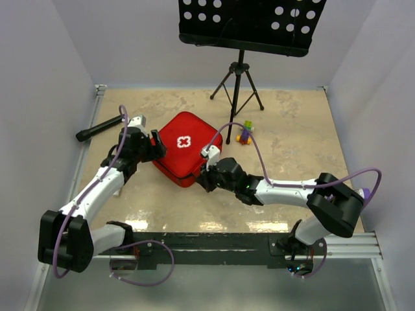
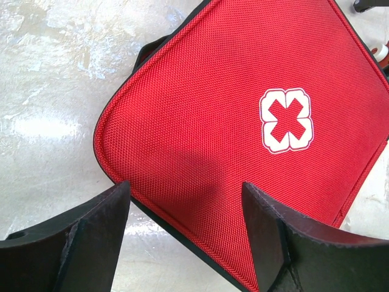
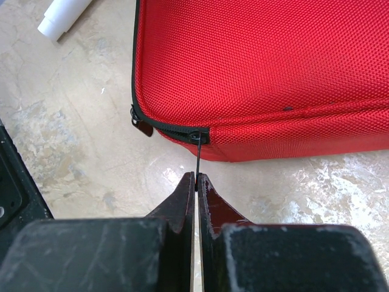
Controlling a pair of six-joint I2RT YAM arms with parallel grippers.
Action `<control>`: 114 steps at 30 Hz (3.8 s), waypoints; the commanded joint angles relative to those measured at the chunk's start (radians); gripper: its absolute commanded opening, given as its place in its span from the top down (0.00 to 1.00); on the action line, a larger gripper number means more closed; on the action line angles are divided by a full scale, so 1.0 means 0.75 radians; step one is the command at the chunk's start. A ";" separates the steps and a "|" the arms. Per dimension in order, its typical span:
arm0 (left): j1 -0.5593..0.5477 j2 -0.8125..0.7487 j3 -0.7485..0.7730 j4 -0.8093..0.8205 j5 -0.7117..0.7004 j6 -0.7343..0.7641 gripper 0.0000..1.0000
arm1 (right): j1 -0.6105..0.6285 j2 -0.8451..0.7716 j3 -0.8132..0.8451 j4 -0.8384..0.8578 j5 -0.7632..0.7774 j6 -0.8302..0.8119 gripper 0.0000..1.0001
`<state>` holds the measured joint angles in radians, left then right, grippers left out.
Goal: Organize the medicine kit
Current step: Zip the medicine box at the center of the board.
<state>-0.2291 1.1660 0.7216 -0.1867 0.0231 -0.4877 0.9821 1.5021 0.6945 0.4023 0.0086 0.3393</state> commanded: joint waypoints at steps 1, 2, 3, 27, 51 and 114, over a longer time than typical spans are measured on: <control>0.001 -0.012 -0.050 0.042 0.108 -0.057 0.24 | 0.034 -0.037 0.017 0.043 0.003 -0.035 1.00; 0.001 -0.015 -0.058 0.048 0.114 -0.061 0.24 | 0.048 -0.027 0.023 0.038 0.003 -0.037 1.00; 0.001 -0.019 -0.068 0.053 0.121 -0.066 0.24 | 0.069 -0.015 0.029 0.036 0.011 -0.037 1.00; 0.011 -0.101 0.048 -0.101 -0.102 -0.037 0.07 | 0.161 0.065 0.074 0.002 0.017 0.047 1.00; 0.042 0.527 0.410 0.188 0.331 0.129 0.02 | -0.105 -0.099 -0.053 -0.095 -0.050 0.008 1.00; 0.035 -0.168 -0.365 0.159 -0.201 -0.264 1.00 | 0.276 0.145 0.207 0.210 -0.549 -0.135 1.00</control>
<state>-0.1925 1.0473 0.4843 -0.0158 -0.0772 -0.6518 1.1561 1.6035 0.7563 0.3893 -0.2882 0.2283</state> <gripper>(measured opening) 0.106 0.010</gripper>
